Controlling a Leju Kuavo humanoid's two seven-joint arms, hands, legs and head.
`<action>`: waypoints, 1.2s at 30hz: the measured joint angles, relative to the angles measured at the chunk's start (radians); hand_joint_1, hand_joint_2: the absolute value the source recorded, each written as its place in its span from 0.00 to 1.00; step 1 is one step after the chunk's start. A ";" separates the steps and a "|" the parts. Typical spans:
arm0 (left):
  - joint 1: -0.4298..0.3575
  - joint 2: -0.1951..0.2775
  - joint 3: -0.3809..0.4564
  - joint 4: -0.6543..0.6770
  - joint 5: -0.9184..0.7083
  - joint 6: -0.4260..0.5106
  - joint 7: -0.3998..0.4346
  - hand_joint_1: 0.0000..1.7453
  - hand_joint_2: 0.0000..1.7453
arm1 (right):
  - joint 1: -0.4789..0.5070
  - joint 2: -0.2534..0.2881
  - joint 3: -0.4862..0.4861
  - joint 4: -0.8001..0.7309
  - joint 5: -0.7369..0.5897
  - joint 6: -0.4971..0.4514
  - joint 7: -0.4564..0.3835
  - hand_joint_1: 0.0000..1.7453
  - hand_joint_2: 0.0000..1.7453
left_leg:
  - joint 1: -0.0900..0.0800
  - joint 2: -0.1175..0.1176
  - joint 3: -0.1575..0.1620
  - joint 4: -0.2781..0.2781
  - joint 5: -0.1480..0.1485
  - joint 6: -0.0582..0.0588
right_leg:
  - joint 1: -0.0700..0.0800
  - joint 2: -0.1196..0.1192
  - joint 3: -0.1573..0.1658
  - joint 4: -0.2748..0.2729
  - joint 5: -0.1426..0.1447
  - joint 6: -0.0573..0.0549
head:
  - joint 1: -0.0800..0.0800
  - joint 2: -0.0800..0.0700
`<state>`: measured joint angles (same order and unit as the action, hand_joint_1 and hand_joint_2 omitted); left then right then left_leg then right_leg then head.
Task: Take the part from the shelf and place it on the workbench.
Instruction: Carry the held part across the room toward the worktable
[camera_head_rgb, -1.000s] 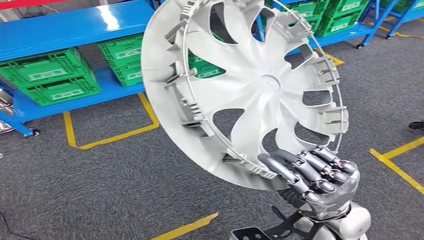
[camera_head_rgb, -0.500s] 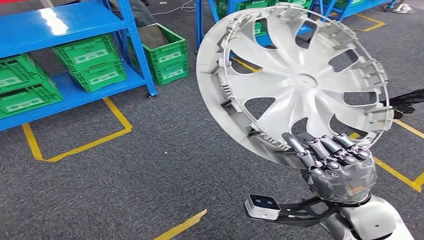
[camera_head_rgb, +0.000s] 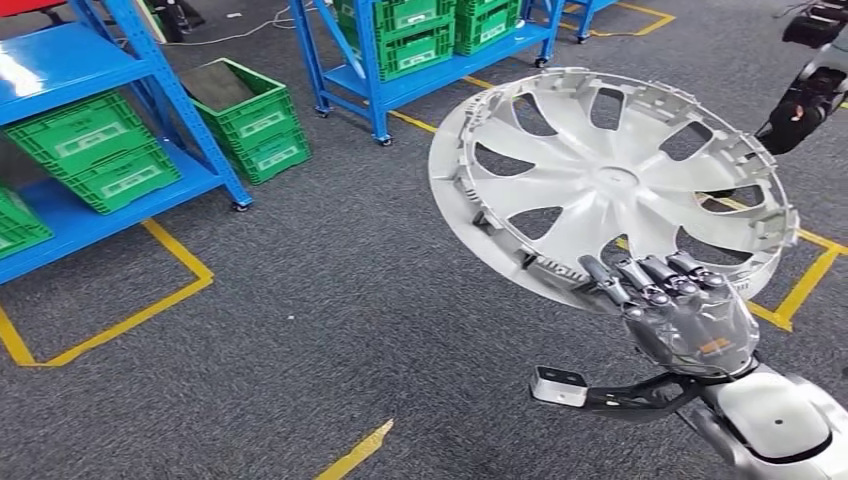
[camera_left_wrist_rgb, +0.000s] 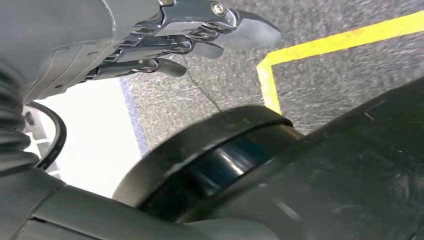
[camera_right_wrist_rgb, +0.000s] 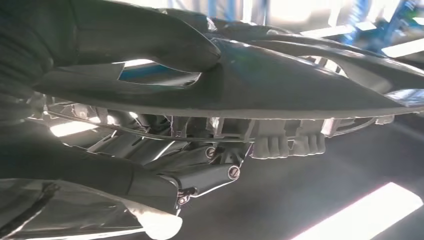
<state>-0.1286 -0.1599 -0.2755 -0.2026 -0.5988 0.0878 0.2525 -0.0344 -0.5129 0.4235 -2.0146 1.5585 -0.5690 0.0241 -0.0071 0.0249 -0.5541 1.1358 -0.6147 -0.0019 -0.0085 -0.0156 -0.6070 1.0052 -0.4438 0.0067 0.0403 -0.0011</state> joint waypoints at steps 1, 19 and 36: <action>-0.002 -0.002 0.005 0.000 0.002 0.002 0.000 0.00 1.00 | -0.004 -0.023 0.011 0.003 0.000 0.013 0.019 1.00 1.00 | 0.001 -0.011 -0.028 0.069 -0.030 -0.001 | 0.000 0.008 -0.001 0.000 0.000 -0.001 | -0.001 0.000; 0.010 -0.015 0.042 0.000 -0.002 0.003 0.004 0.00 1.00 | -0.088 -0.224 0.135 0.012 0.000 0.064 0.104 1.00 1.00 | 0.007 -0.003 0.043 -0.136 0.099 0.043 | -0.009 0.016 -0.167 0.281 -0.080 0.059 | 0.014 0.000; 0.005 -0.015 0.056 0.000 -0.004 0.003 0.005 0.00 1.00 | -0.102 -0.248 0.144 0.011 0.000 0.059 0.107 1.00 1.00 | -0.001 -0.032 -0.014 0.055 0.032 0.007 | -0.001 0.063 -0.009 0.011 0.004 -0.003 | 0.009 0.000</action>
<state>-0.1237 -0.1750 -0.2190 -0.2026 -0.6024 0.0909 0.2577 -0.1360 -0.7610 0.5676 -2.0031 1.5586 -0.5101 0.1308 -0.0085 -0.0068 -0.5680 1.1908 -0.5822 0.0048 -0.0095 0.0475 -0.6156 1.0165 -0.4398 0.0035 0.0498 -0.0011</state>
